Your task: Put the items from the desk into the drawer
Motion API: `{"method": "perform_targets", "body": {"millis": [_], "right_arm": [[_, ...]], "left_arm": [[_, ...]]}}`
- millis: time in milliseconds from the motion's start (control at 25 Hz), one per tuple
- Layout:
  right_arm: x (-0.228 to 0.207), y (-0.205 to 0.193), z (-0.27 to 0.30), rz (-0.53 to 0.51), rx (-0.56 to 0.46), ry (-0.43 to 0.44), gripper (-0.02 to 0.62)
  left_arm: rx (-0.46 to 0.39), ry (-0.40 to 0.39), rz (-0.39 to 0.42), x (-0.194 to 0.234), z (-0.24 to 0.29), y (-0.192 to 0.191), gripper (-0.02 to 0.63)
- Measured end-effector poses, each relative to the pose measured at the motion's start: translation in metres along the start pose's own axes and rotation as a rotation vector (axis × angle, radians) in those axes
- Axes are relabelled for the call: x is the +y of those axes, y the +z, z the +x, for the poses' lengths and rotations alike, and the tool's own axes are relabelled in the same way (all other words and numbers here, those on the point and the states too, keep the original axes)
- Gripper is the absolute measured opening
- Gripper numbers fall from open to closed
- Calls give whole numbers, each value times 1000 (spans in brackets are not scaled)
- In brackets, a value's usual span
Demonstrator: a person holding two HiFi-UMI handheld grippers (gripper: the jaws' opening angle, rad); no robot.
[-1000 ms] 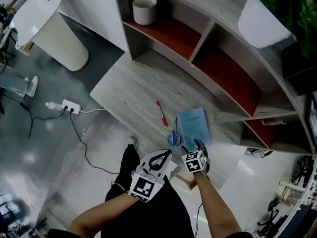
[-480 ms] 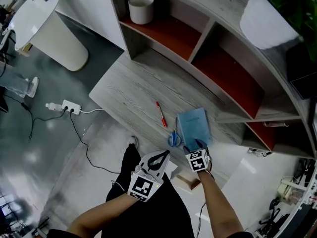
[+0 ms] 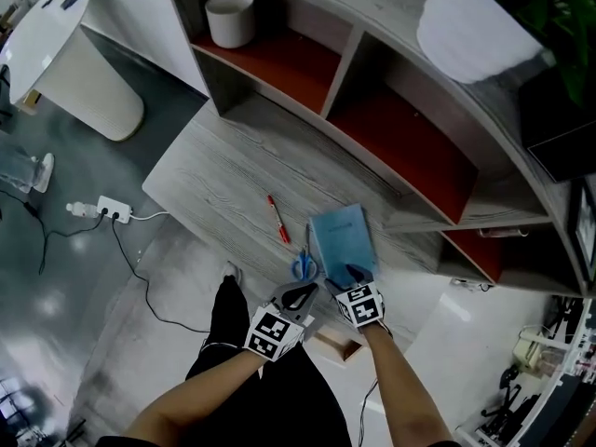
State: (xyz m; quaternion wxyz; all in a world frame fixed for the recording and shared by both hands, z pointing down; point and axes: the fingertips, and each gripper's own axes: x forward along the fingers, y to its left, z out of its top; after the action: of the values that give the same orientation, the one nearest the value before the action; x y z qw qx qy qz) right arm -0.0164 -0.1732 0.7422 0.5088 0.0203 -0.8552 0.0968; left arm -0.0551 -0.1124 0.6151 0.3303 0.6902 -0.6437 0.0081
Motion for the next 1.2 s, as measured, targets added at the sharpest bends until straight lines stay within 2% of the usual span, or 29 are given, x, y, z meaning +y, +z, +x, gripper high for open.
{"method": "perform_targets", "body": {"millis": [120,240,280,440,560,680,800,1080,1200], "right_arm": [[-1,0,-2,5,-22,20,299],[-3,0,-4,14,-49,41,299],[-3,0,-5,17,-55,50,299],[-4,1,-5,42,-71,93,299],[-4,2,-7,50,-77,110,299],[-4,2,-8,52,-80,125,299],[-4,1,-9,52,-86,134,299],[-5,2,-10,48,-128,124,299],[-4,1,-11,40,-160,107,298]], "left_arm": [[52,2,-45,7,25,-16,3],[79,-21,-184,15,45,-25,3],[83,-26,-208,17,50,-26,3],[137,-60,-221,20,68,-37,15],[192,-86,-232,19,79,-48,86],[237,-93,-296,22,90,-59,153],[243,-82,-377,27,99,-64,173],[242,-16,-424,36,110,-61,172],[245,10,-504,39,112,-61,172]]}}
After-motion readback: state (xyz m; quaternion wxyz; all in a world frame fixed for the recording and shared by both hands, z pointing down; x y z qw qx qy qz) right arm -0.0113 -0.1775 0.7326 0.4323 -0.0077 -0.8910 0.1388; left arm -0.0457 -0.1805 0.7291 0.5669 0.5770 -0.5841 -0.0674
